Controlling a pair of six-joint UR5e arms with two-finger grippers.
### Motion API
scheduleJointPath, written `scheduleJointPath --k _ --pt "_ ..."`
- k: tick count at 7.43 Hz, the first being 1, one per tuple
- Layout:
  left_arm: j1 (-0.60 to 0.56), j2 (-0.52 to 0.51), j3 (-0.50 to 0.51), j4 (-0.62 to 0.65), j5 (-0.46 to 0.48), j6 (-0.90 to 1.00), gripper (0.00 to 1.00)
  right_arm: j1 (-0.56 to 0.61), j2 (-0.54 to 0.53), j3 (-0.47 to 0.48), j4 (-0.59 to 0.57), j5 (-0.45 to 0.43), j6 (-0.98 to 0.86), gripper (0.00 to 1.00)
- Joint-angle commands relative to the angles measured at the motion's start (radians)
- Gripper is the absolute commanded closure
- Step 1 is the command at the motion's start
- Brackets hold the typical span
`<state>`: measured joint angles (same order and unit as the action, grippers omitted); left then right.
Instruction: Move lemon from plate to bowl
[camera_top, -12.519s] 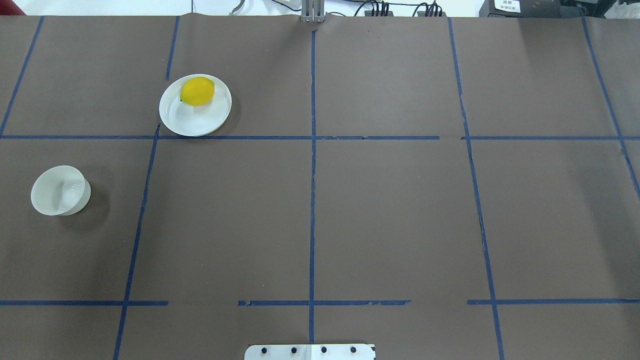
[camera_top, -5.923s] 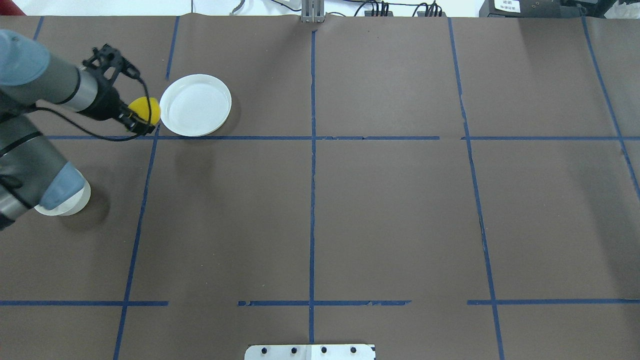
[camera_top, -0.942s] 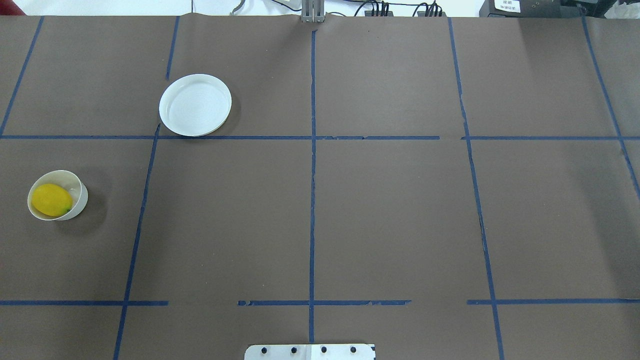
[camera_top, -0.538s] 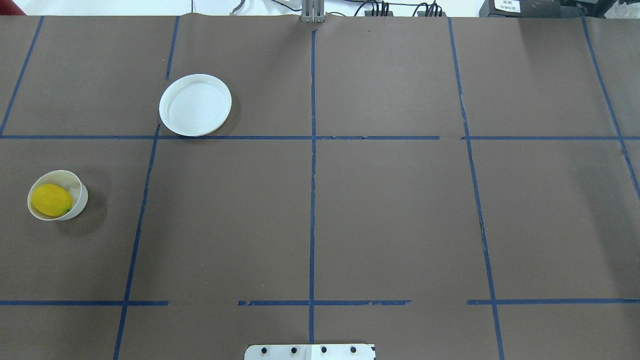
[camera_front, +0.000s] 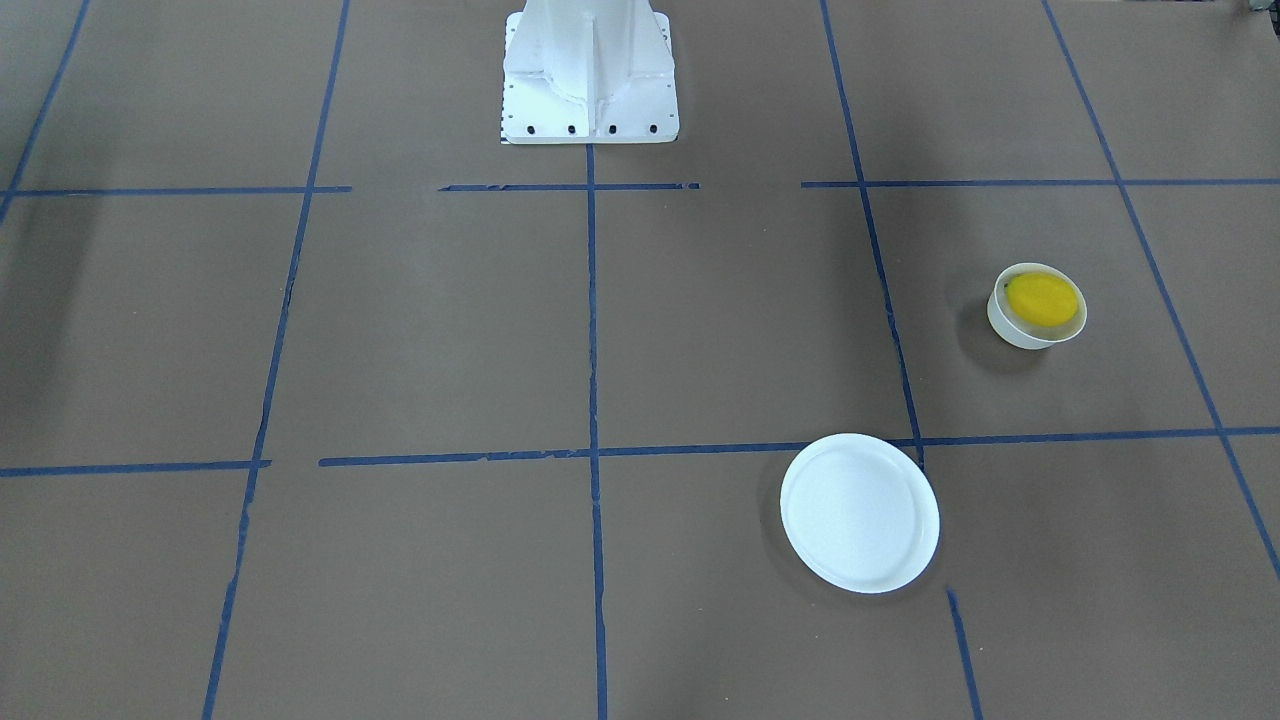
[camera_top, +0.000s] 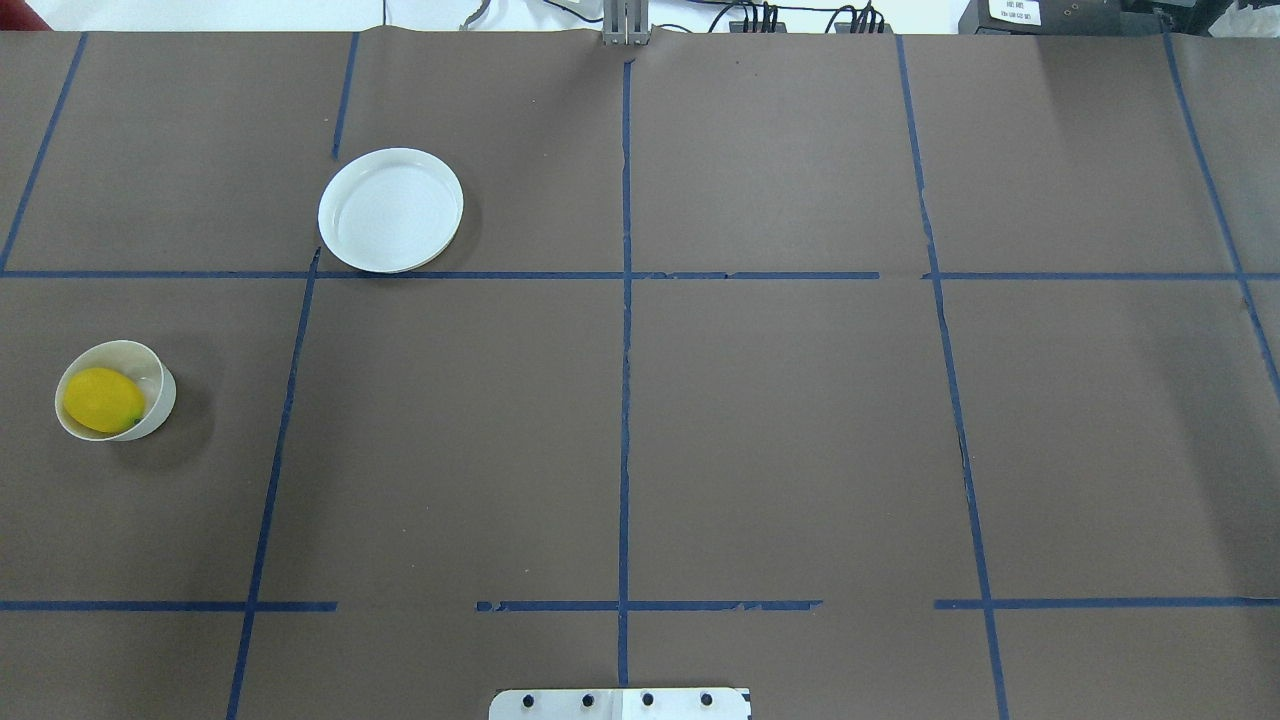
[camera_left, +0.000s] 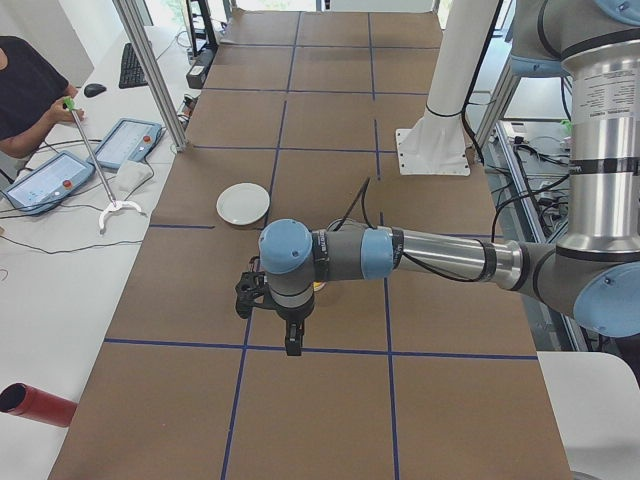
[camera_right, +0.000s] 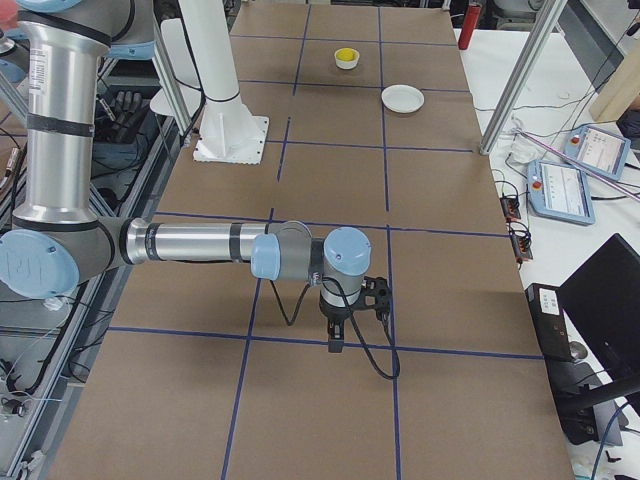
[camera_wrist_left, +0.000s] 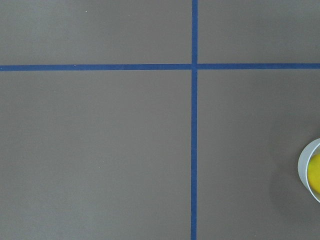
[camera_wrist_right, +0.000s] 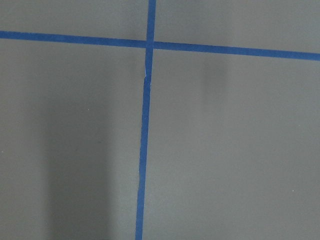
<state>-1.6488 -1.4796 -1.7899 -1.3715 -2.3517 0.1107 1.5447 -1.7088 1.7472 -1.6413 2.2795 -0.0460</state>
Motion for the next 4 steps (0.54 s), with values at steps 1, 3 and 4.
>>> scheduleJointPath --k 1,3,4 --pt "0.001 -0.007 0.024 0.002 -0.004 0.003 0.0 0.0 0.0 0.0 0.0 0.0 0.0 0.0" --pt "0.001 -0.001 0.024 0.0 -0.004 -0.005 0.0 0.0 0.0 0.0 0.0 0.0 0.0 0.0" --pt "0.001 -0.001 0.024 0.0 -0.006 -0.005 0.0 0.0 0.0 0.0 0.0 0.0 0.0 0.0"
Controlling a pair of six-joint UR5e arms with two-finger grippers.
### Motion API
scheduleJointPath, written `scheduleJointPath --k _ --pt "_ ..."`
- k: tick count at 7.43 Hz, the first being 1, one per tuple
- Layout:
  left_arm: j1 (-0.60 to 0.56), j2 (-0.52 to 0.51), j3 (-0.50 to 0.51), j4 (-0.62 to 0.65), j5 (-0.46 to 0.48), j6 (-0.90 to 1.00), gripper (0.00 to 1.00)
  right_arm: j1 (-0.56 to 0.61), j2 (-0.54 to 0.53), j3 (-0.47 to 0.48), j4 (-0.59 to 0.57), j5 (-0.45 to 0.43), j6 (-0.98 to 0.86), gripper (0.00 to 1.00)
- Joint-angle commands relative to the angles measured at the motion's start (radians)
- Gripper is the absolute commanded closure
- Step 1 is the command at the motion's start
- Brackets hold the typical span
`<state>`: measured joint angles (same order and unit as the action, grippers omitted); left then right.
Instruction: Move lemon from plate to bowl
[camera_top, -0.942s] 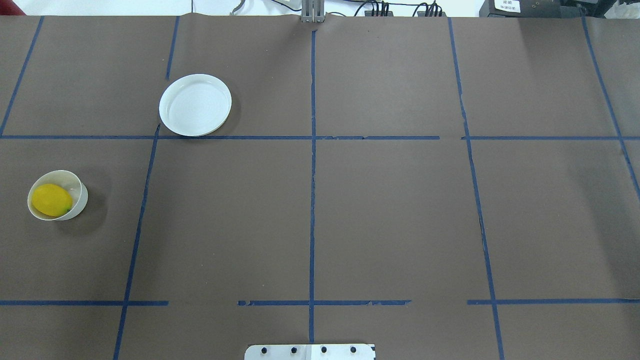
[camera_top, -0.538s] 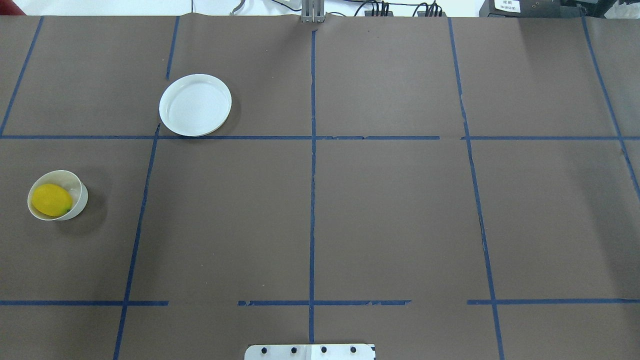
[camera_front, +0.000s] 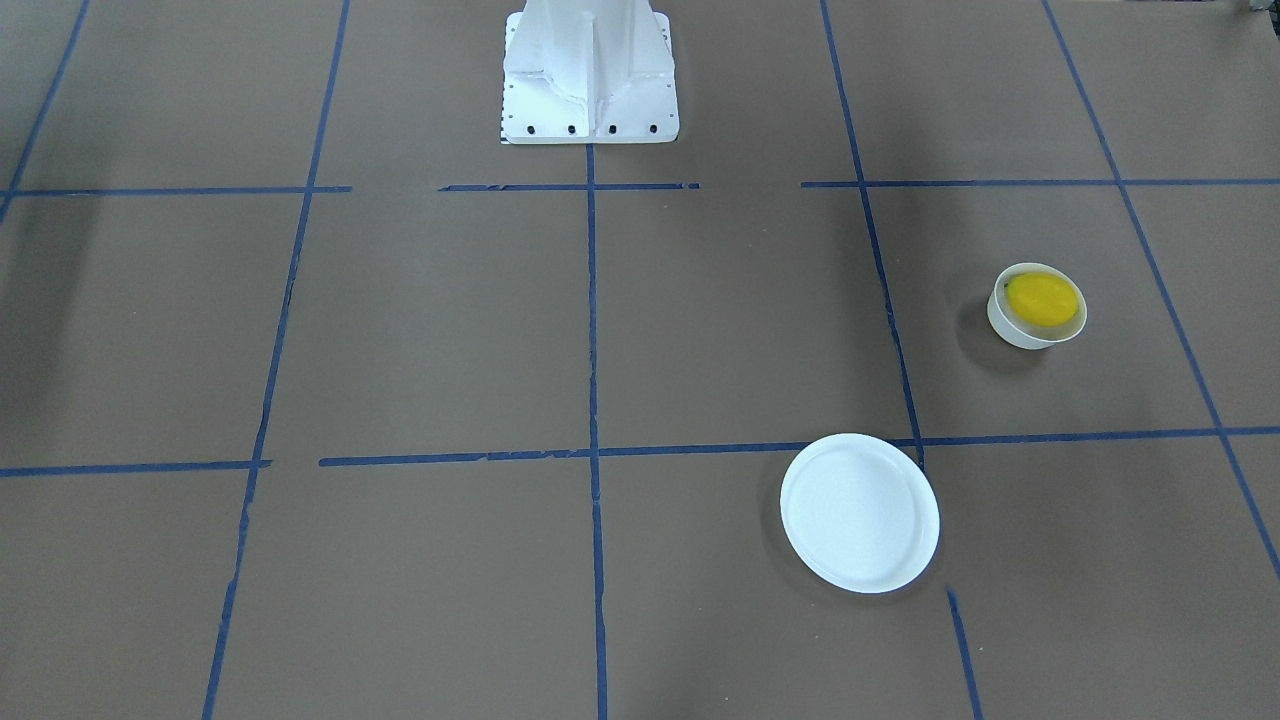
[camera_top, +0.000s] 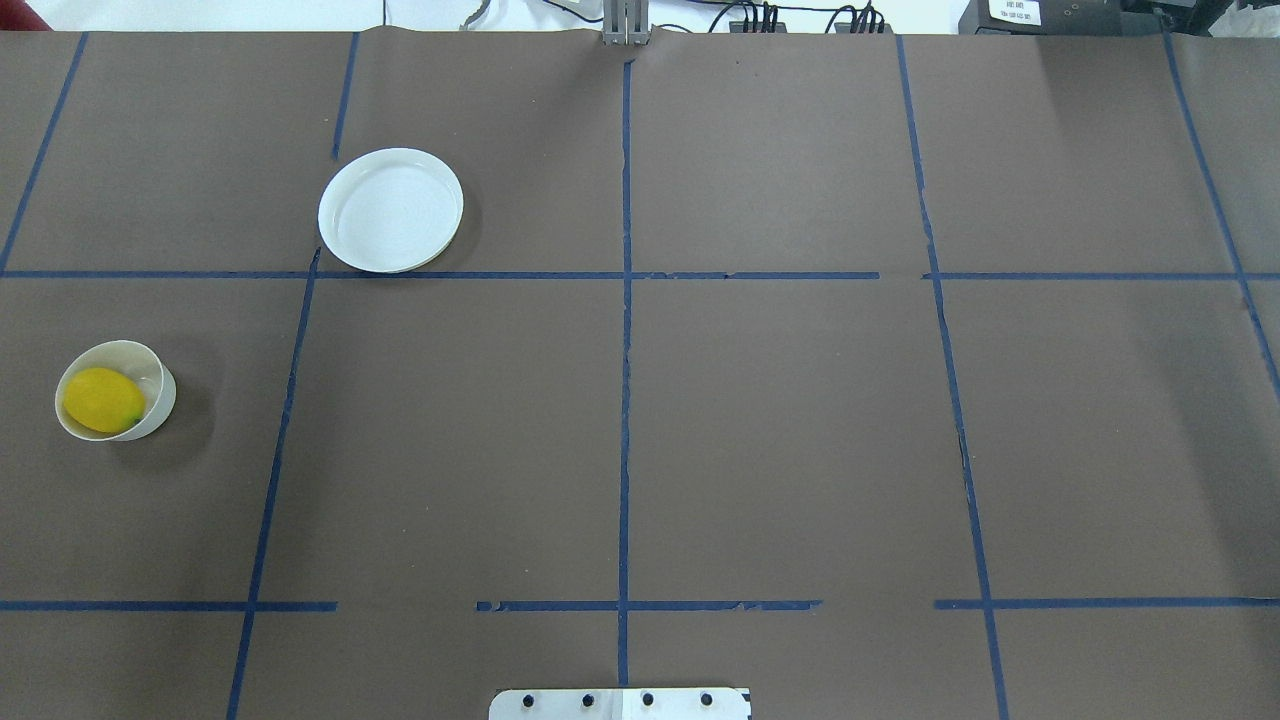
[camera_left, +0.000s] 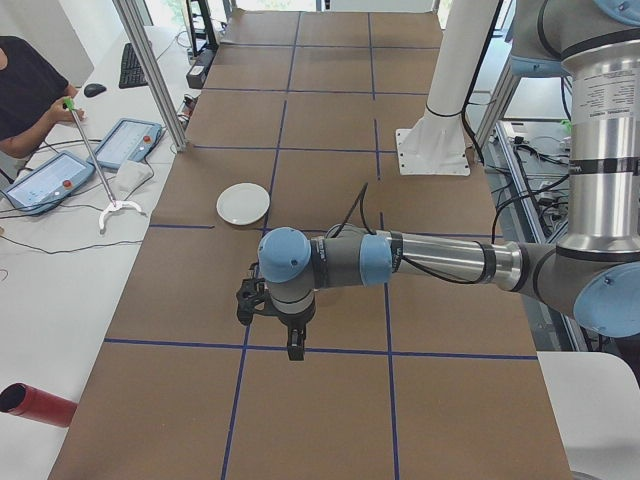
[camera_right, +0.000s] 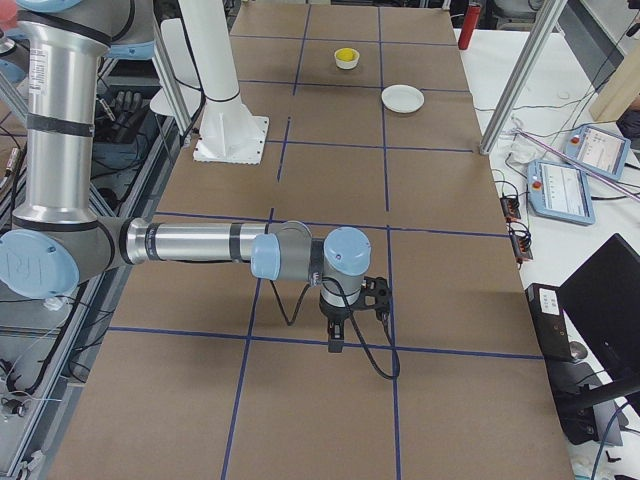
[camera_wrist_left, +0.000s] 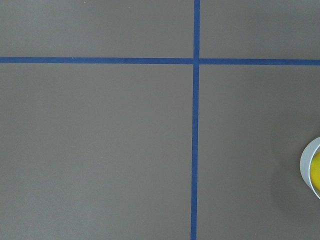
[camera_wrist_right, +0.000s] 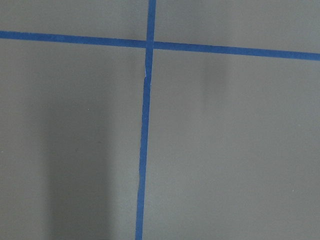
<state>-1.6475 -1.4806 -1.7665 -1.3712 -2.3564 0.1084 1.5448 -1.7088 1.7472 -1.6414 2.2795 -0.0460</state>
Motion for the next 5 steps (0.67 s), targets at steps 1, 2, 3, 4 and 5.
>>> scheduleJointPath --k 1,2,3,4,5 --pt "0.0 0.002 0.001 0.0 -0.004 -0.006 0.0 0.0 0.0 0.0 0.0 0.0 0.0 0.0" --pt "0.0 0.003 0.001 0.0 -0.006 -0.004 0.0 0.0 0.0 0.0 0.0 0.0 0.0 0.0" --pt "0.0 0.002 0.007 -0.002 -0.006 -0.004 0.0 0.0 0.0 0.0 0.0 0.0 0.0 0.0" --pt "0.0 0.0 0.013 -0.003 -0.006 -0.004 0.0 0.0 0.0 0.0 0.0 0.0 0.0 0.0" --pt "0.0 0.0 0.004 -0.003 -0.006 -0.001 0.0 0.0 0.0 0.0 0.0 0.0 0.0 0.0"
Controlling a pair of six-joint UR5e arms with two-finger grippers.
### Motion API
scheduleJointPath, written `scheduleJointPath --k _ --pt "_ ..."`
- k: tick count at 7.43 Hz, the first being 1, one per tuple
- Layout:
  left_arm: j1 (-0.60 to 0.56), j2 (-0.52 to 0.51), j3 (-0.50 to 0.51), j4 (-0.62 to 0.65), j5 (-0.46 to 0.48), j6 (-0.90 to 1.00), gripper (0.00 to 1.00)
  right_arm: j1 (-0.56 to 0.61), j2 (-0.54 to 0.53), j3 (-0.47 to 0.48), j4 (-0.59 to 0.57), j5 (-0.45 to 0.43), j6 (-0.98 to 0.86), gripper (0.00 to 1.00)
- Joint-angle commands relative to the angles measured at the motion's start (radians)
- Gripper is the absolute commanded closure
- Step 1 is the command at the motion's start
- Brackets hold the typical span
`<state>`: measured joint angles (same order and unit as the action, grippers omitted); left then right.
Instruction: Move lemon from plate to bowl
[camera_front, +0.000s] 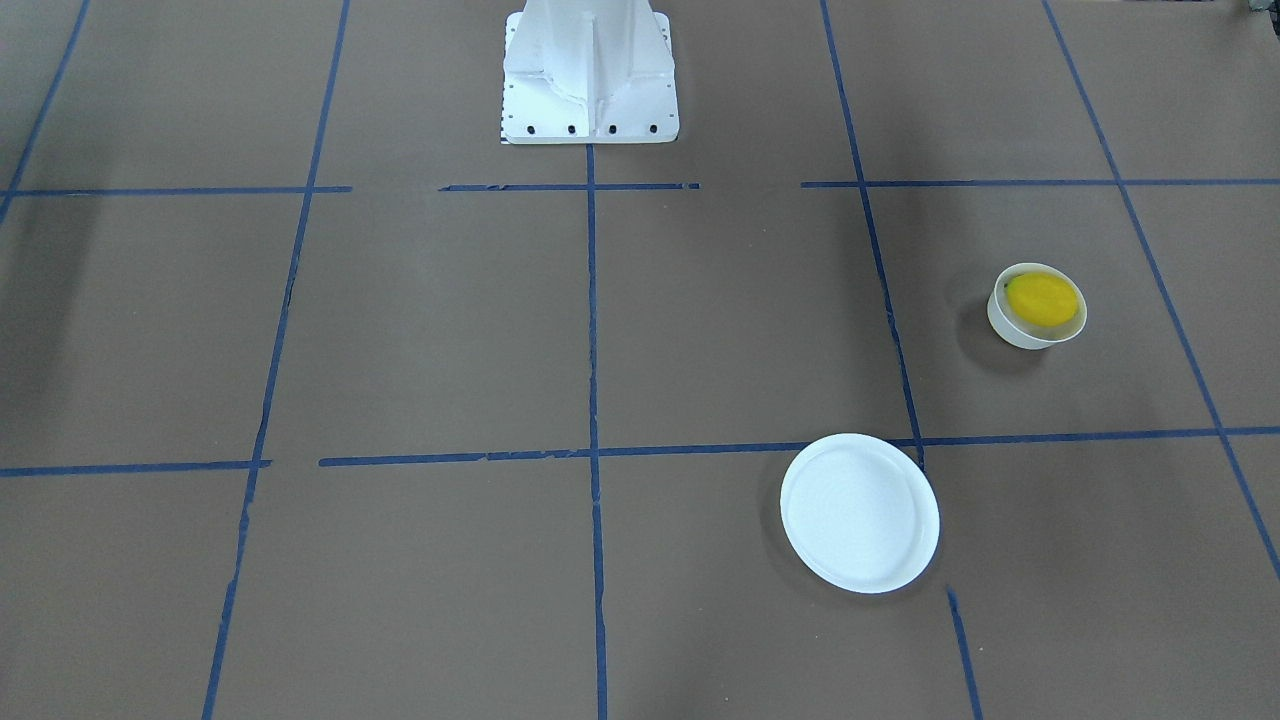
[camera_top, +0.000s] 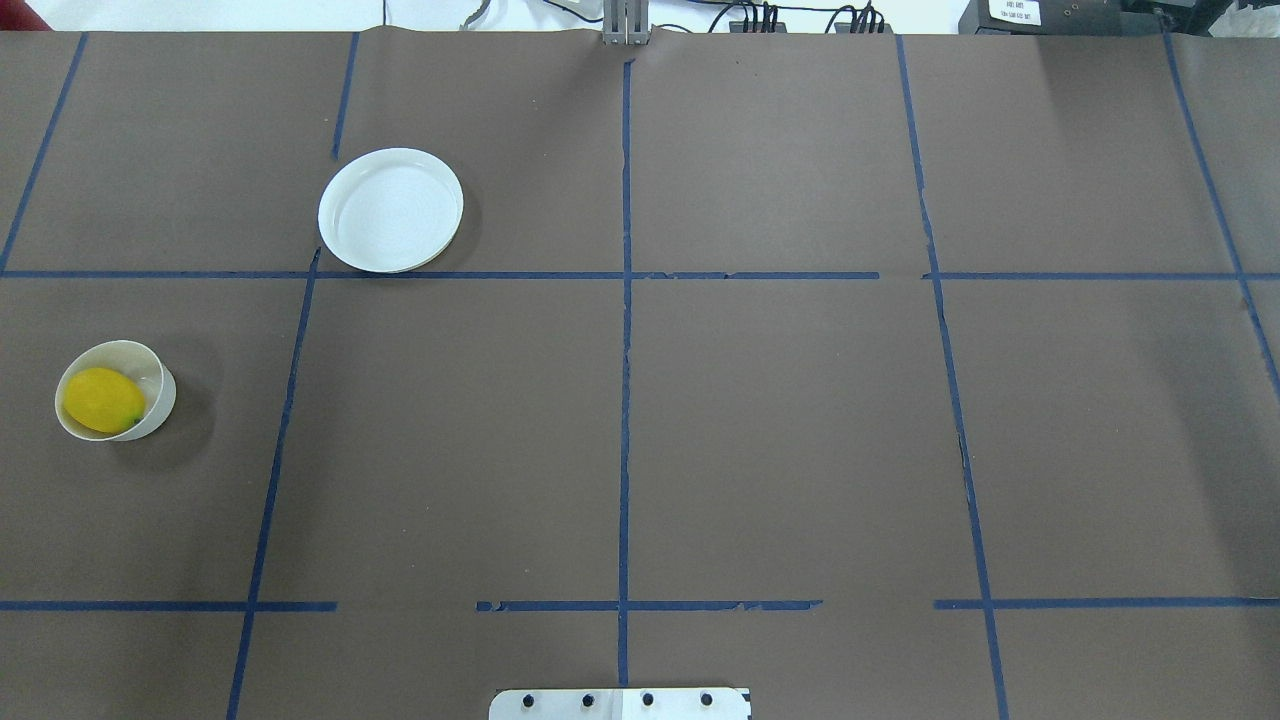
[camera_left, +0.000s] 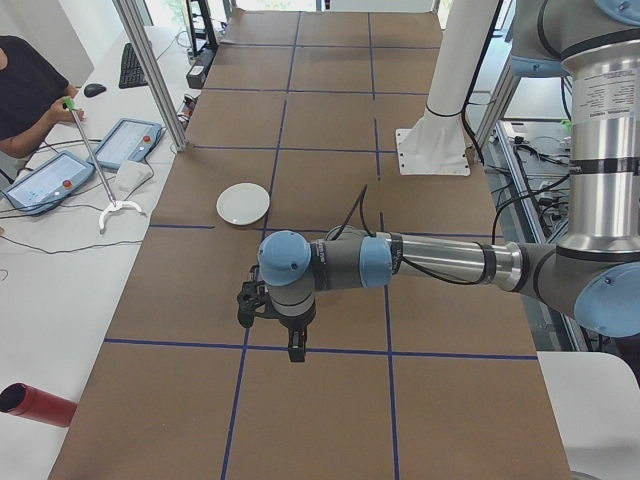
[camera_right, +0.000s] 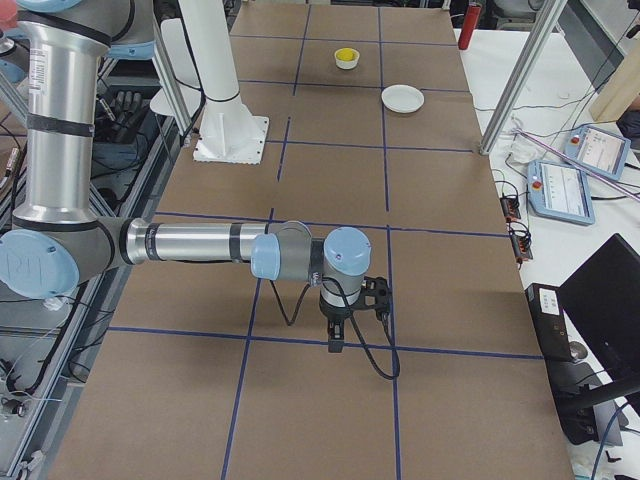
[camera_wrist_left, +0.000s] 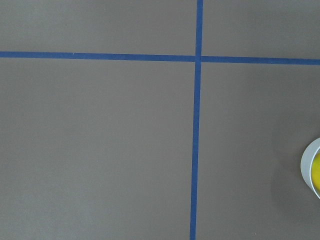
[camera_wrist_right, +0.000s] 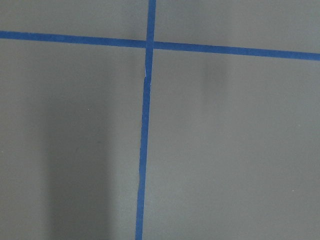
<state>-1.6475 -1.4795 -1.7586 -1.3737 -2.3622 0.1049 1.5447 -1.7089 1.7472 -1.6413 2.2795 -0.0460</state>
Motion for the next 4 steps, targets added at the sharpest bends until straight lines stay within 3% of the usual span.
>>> scheduleJointPath --k 1,4 --pt "0.0 -0.002 -0.012 -0.001 0.0 0.001 0.0 0.0 0.0 0.0 0.0 0.0 0.0 0.0" --pt "0.0 -0.002 -0.012 -0.001 -0.015 0.001 0.0 0.0 0.0 0.0 0.0 0.0 0.0 0.0"
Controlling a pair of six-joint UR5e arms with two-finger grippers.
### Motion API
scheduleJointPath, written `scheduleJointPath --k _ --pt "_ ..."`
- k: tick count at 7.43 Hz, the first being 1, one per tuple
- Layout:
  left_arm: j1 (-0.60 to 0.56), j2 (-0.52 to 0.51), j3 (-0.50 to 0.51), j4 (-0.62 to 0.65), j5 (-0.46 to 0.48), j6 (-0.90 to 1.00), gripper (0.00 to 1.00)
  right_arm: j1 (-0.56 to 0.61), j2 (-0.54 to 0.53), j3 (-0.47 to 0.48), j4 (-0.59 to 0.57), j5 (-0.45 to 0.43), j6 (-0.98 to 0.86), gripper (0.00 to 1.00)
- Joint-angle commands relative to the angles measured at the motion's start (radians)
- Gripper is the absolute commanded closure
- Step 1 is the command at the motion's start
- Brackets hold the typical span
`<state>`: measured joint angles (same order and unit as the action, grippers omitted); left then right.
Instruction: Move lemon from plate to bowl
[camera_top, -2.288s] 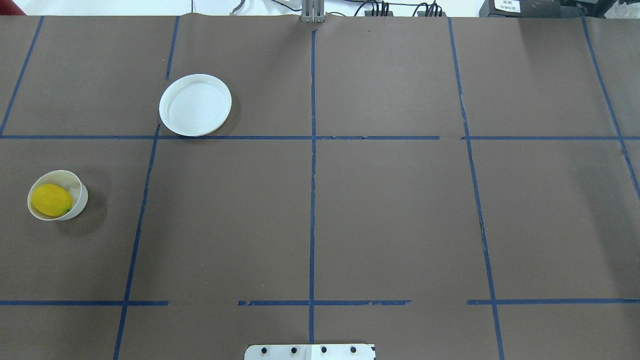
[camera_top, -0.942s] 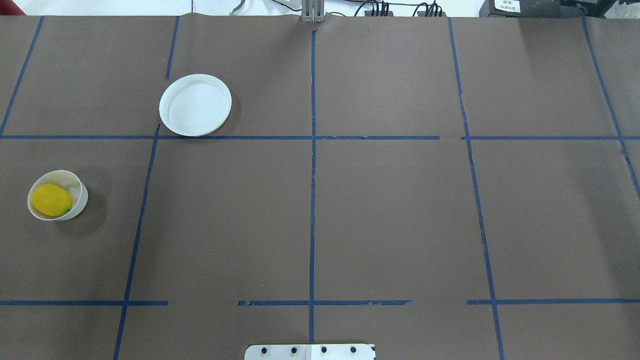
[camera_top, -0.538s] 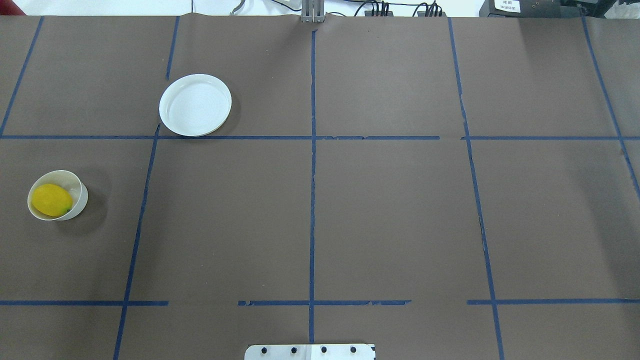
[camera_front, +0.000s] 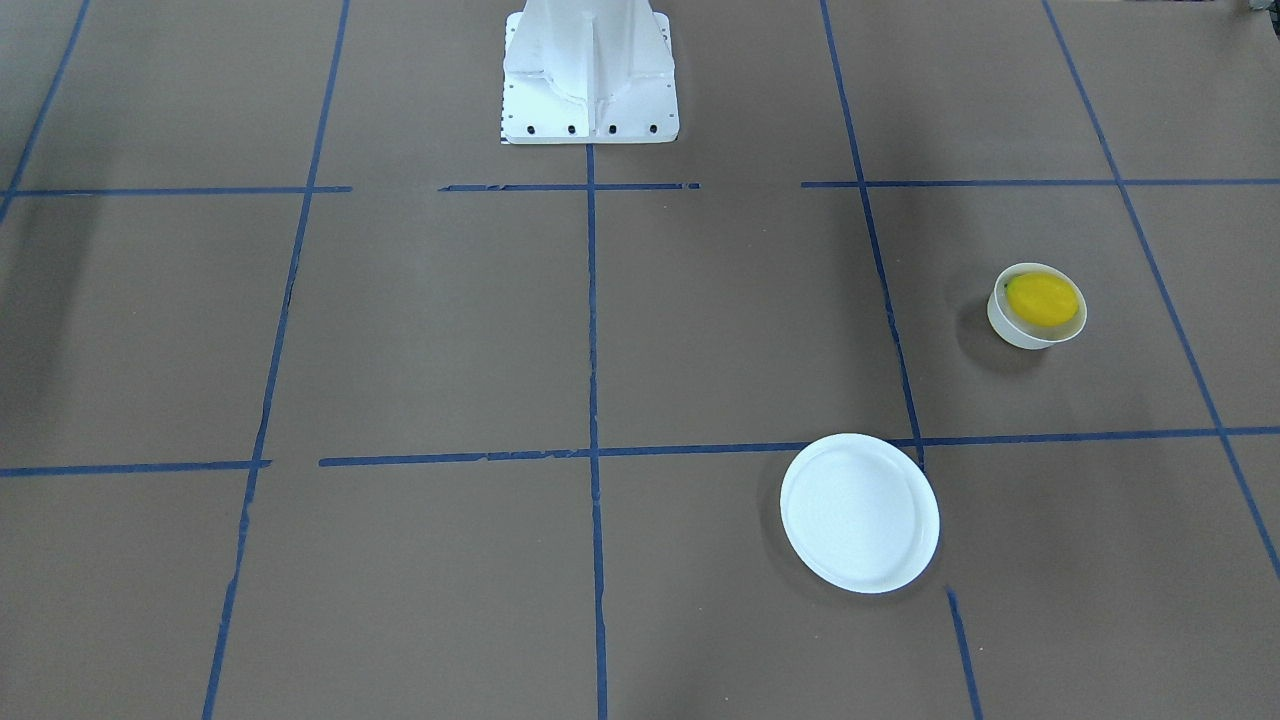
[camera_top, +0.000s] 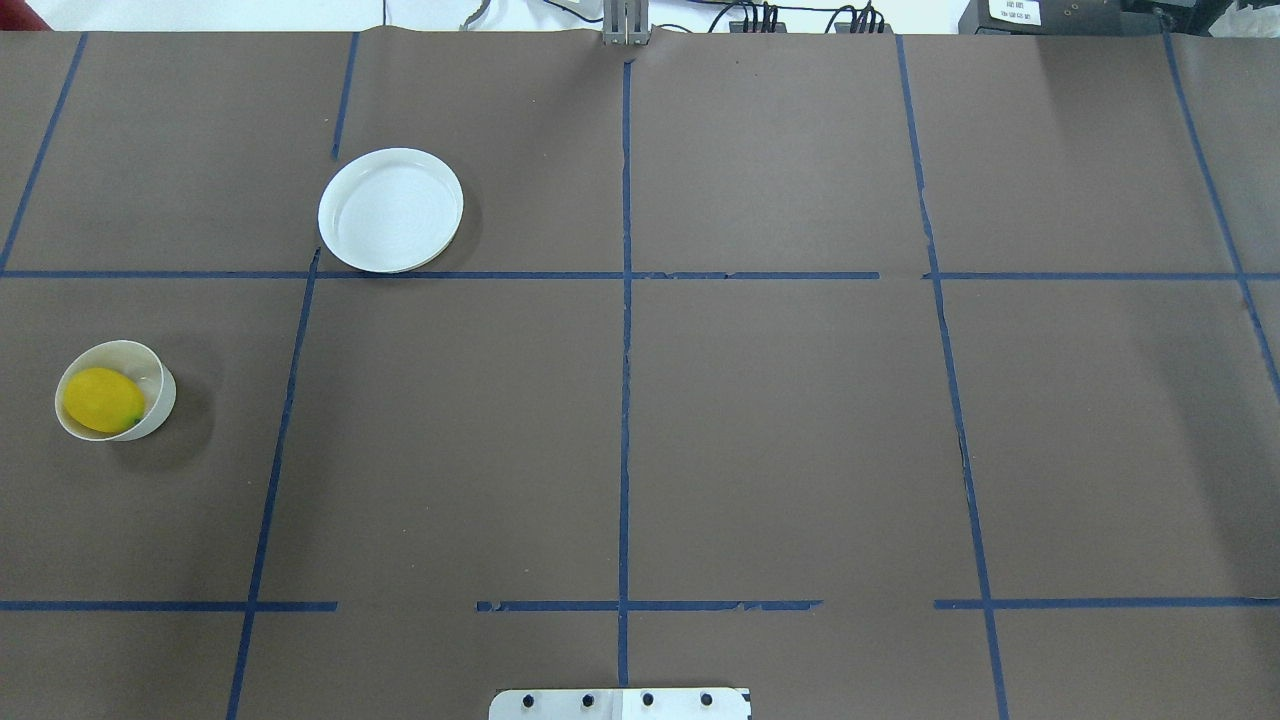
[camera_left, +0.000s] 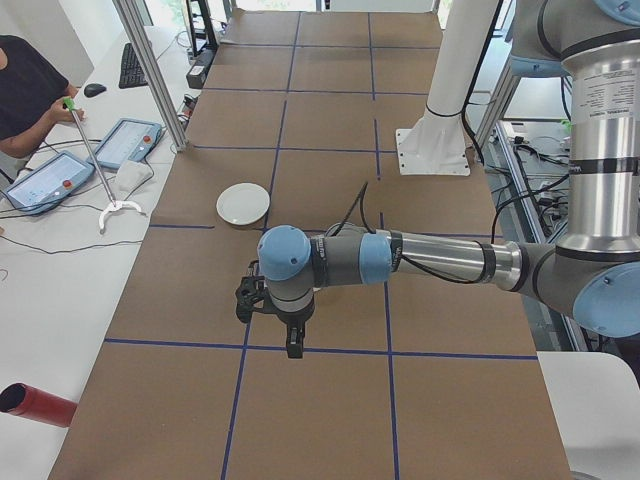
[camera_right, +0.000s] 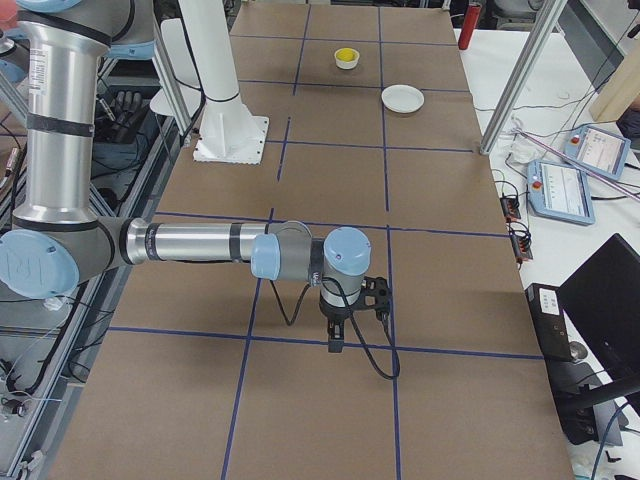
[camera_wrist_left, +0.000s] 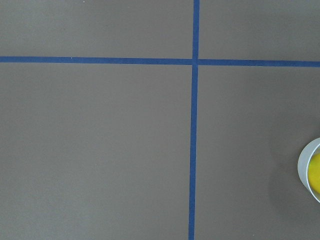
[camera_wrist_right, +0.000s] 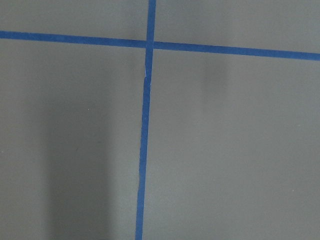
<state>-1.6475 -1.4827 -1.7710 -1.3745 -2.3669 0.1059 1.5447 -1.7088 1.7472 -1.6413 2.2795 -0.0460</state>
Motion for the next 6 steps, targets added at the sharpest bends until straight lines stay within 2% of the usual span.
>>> scheduleJointPath --k 1,6 --pt "0.0 -0.001 0.01 0.0 -0.024 0.0 0.0 0.0 0.0 0.0 0.0 0.0 0.0 0.0" --pt "0.002 -0.022 0.007 0.005 -0.021 0.0 0.0 0.0 0.0 0.0 0.0 0.0 0.0 0.0"
